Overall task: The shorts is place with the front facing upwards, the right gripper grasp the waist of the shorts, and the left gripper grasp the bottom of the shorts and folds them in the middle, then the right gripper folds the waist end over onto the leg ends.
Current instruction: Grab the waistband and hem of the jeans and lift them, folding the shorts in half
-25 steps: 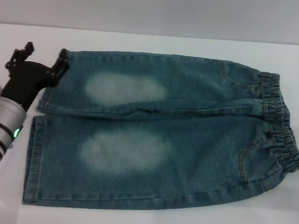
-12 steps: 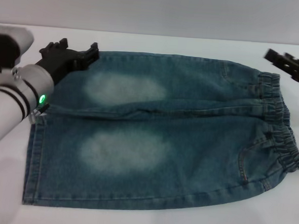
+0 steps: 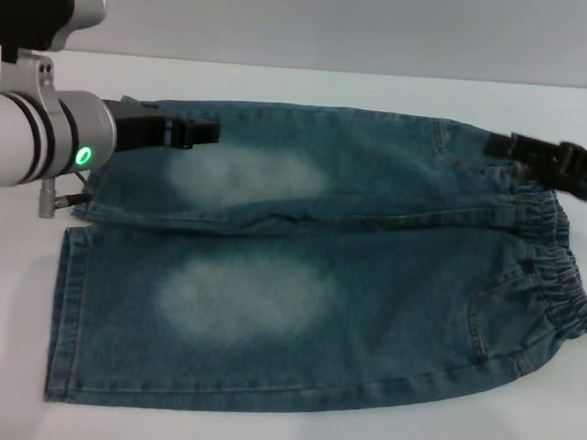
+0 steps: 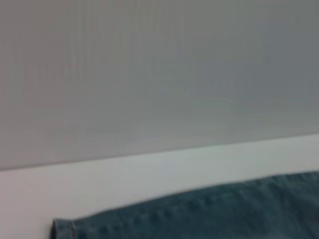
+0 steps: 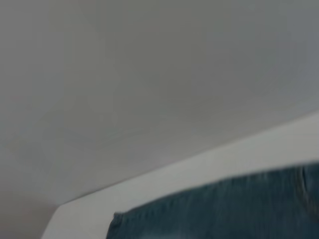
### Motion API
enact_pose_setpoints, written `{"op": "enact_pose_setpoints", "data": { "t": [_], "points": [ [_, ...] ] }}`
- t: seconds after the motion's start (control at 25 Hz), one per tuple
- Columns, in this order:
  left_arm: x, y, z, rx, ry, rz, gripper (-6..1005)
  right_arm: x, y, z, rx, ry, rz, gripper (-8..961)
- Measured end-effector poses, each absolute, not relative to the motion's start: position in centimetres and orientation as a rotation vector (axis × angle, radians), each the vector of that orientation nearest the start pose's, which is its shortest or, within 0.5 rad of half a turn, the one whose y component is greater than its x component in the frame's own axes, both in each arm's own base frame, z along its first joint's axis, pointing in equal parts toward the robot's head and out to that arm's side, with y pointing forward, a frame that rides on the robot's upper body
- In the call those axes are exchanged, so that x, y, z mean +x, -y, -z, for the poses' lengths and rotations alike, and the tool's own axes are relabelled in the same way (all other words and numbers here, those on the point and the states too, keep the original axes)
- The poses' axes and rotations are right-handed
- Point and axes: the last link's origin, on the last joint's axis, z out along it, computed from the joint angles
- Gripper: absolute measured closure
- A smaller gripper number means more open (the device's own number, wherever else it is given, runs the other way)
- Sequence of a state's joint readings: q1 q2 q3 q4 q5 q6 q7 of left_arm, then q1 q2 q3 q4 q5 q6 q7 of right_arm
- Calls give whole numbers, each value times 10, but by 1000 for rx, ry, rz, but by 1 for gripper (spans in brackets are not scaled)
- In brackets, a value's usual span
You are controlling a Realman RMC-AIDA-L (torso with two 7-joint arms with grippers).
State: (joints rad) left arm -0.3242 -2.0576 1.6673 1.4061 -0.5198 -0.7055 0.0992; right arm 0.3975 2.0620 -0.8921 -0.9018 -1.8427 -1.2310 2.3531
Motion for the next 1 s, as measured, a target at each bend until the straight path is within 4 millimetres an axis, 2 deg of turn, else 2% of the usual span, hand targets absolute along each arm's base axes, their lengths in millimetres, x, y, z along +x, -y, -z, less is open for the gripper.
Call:
{"op": "enact_pose_setpoints", "data": {
  "t": [0.08, 0.4, 0.72, 1.0],
  "points": [
    [-193, -372, 0, -2071, 1077, 187, 190, 284, -349, -41, -2054, -1690, -841, 152],
    [-194, -343, -21, -2084, 1178, 124, 195, 302, -305, -57, -2045, -1837, -972, 151],
    [-202, -323, -17, -2098, 1328, 9, 199, 329, -271, -75, -1904, -1920, -1072, 151],
    [-217, -310, -20, -1995, 1450, -139, 203, 352, -249, -82, -1778, -1973, -1054, 152]
  ]
}}
